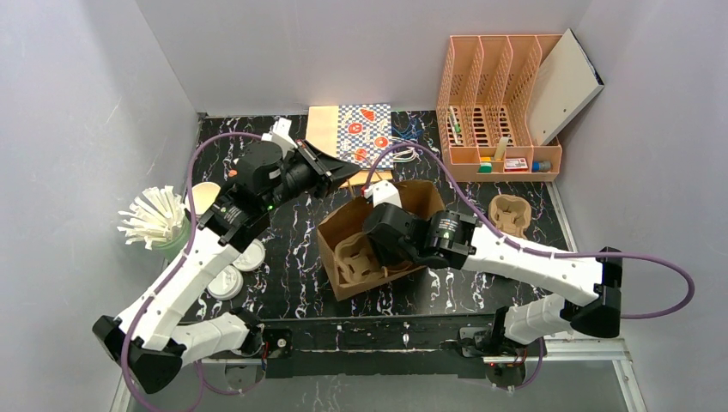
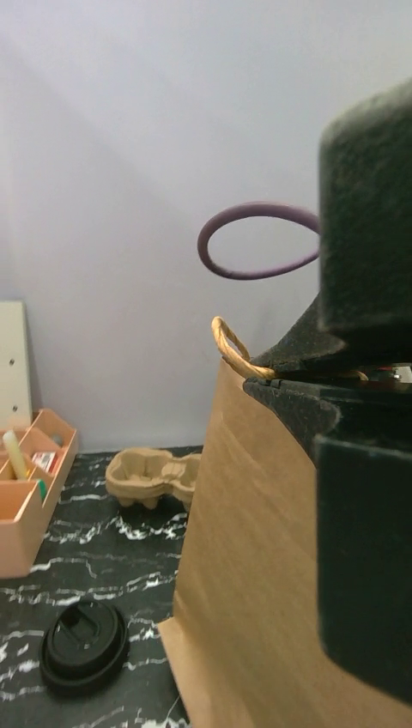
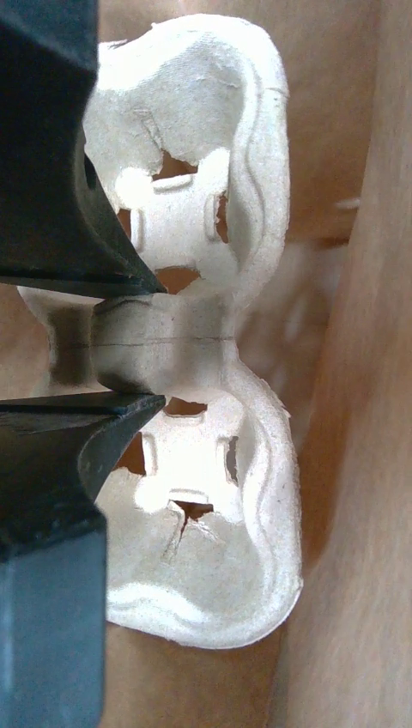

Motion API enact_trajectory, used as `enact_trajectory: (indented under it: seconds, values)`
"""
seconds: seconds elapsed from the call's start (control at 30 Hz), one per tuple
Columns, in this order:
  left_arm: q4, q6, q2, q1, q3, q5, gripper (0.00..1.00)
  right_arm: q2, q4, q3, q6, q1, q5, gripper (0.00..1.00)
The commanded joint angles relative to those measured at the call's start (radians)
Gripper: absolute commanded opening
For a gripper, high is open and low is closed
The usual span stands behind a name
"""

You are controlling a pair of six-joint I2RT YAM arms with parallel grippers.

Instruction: Pack the takeout coffee

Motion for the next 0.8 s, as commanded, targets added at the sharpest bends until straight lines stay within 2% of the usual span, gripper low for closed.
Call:
enact_trajectory:
  seconds: [0.0,0.17,0.37,0.63,0.77]
  values:
    - [0.047,0.0,0.0,-0.002,-0.003,-0.091,0.02,-0.005,0.003,-0.057,-0.015,-0.07,-0.072,0.11]
    - [0.024,0.056,0.024,0.001,-0.012,-0.189,0.04,0.008,0.056,-0.097,-0.086,-0.109,-0.082,0.08]
    - [-0.043,0.245,0.104,0.0,0.087,-0.298,0.04,0.041,0.078,-0.073,-0.155,-0.132,-0.117,0.07]
    - [-0.009,0.434,0.137,0.0,0.124,-0.323,0.03,0.102,0.04,-0.063,-0.198,-0.203,-0.239,0.07]
    - [0.005,0.489,0.147,0.0,0.144,-0.28,0.03,0.111,0.023,-0.052,-0.208,-0.216,-0.263,0.08]
